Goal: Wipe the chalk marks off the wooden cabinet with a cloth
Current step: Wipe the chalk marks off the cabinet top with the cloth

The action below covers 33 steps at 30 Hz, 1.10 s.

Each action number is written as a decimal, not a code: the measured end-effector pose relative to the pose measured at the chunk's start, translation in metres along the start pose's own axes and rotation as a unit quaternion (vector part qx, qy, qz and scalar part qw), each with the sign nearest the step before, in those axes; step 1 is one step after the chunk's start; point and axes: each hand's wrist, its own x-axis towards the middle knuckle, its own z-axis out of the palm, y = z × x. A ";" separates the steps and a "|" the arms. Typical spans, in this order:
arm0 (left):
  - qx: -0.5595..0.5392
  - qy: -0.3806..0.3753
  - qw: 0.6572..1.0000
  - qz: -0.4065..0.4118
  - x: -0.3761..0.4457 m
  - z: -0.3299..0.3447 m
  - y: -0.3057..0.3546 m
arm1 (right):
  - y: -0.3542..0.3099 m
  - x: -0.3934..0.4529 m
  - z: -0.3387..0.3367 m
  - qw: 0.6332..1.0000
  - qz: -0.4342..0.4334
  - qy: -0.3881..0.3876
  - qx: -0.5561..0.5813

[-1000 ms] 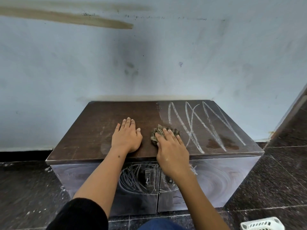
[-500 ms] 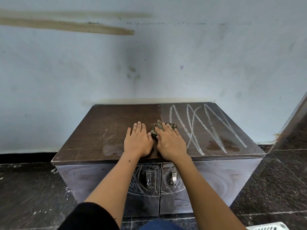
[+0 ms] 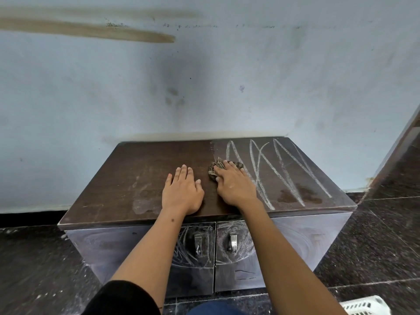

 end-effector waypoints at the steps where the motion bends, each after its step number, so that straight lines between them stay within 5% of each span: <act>1: -0.001 0.000 1.000 0.000 0.000 0.000 0.000 | -0.001 -0.004 0.000 1.000 -0.001 0.007 0.000; 8: 0.006 0.001 1.000 0.001 0.002 0.002 0.000 | 0.006 -0.063 0.002 0.998 -0.004 0.056 0.023; 17: 0.012 -0.014 1.000 -0.018 0.000 -0.002 0.001 | 0.008 0.014 0.003 0.999 0.011 0.032 0.011; 24: 0.017 -0.003 1.000 -0.016 0.003 0.001 0.002 | 0.006 -0.072 0.007 0.993 -0.011 0.114 -0.011; 33: 0.019 -0.014 1.000 -0.015 0.001 -0.002 0.002 | -0.001 0.030 0.003 0.999 0.023 0.020 0.012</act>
